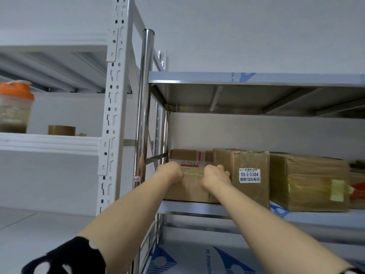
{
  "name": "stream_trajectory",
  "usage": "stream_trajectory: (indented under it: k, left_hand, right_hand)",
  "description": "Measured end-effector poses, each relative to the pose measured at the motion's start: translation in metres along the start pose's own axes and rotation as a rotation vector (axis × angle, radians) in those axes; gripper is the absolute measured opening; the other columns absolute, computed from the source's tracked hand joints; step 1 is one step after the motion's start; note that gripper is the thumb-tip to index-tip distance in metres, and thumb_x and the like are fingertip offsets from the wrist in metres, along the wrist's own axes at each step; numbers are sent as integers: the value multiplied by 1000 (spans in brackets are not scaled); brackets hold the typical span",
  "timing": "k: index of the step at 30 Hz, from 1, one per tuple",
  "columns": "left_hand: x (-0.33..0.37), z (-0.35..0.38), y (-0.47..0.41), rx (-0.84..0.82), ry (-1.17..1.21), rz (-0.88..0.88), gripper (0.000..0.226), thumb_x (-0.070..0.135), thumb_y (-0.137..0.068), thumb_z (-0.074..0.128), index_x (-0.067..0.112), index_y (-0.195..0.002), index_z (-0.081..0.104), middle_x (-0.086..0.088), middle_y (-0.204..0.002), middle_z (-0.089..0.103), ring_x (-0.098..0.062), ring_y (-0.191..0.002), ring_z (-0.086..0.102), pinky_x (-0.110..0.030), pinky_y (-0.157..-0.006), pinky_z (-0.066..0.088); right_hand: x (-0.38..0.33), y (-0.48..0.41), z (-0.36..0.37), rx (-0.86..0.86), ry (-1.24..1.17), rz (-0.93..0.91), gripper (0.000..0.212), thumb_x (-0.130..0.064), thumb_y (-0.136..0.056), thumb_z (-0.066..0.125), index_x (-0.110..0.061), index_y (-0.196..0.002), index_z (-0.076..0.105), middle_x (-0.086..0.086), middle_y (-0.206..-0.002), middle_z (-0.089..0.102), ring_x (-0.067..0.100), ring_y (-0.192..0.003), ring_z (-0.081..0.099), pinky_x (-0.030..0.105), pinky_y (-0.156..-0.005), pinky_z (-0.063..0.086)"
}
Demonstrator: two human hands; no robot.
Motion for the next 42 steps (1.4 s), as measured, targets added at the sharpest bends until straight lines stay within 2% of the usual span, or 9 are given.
stream_trajectory:
  k: [6,11,16,23,28,32,38,40,42]
  left_hand:
    - [-4,-9,41,49,99,-24,30,8,-99,37,-1,-121,54,-17,-124,57,-29,-117,54,-34,-101,43]
    - [-13,-15,66,122,198,-62,19,6,-97,37,5,-82,50,-6,-83,50,-23,-88,50,-27,-68,43]
    - [-33,-9,78,202,405,-169,28,16,-98,41,1,-119,52,-15,-115,57,-28,-105,56,-34,-87,50]
    - [-54,9,86,179,631,-263,14,19,-92,53,10,-96,44,-14,-106,56,-29,-102,56,-42,-92,51]
    - [-64,23,94,89,797,-250,26,16,-90,59,4,-112,50,-10,-97,55,-26,-97,57,-37,-89,52]
    - [-69,28,107,18,982,-259,10,5,-93,48,0,-96,56,-14,-90,56,-28,-77,59,-45,-85,55]
    - [-81,41,133,-96,1231,-354,41,49,-100,34,12,-106,50,-10,-89,57,-24,-76,58,-33,-56,48]
    - [-89,49,139,-104,1266,-380,49,56,-99,29,12,-103,52,-10,-87,57,-24,-75,56,-34,-59,46]
    - [-103,58,142,-61,1285,-397,65,62,-96,27,6,-110,55,-8,-94,58,-25,-83,56,-39,-78,45]
  right_hand:
    - [5,38,-13,35,-33,-30,41,-7,-93,47,-6,-134,46,17,-138,35,37,-126,38,38,-97,41]
    - [13,58,-19,104,-195,-21,38,-14,-96,47,-7,-134,43,17,-138,37,35,-127,37,38,-100,39]
    - [25,62,-6,139,-524,116,44,-32,-97,51,-4,-131,46,19,-137,42,35,-126,42,39,-102,39]
    - [37,61,22,115,-732,154,32,-31,-93,58,-5,-112,60,12,-117,62,33,-112,53,41,-93,48]
    - [45,61,38,78,-671,182,30,-27,-86,65,-13,-111,60,8,-115,62,29,-109,55,46,-93,49]
    - [54,67,51,-17,-779,215,50,0,-80,63,-13,-126,48,9,-115,58,28,-102,59,37,-78,54]
    - [66,95,61,-74,-974,205,47,8,-76,59,-17,-116,54,5,-106,61,23,-91,59,34,-71,54]
    - [72,108,73,-112,-1027,206,39,3,-77,59,-18,-110,55,6,-103,63,18,-82,58,32,-70,52]
    - [78,125,88,-166,-1110,212,26,-1,-80,55,-11,-104,58,8,-95,65,20,-77,59,35,-72,51]
Point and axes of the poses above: each hand's wrist, its own y-axis away from the middle knuckle, its own z-axis out of the palm, x = y × z, the point moved 2 cm from there along -y, towards the middle knuckle
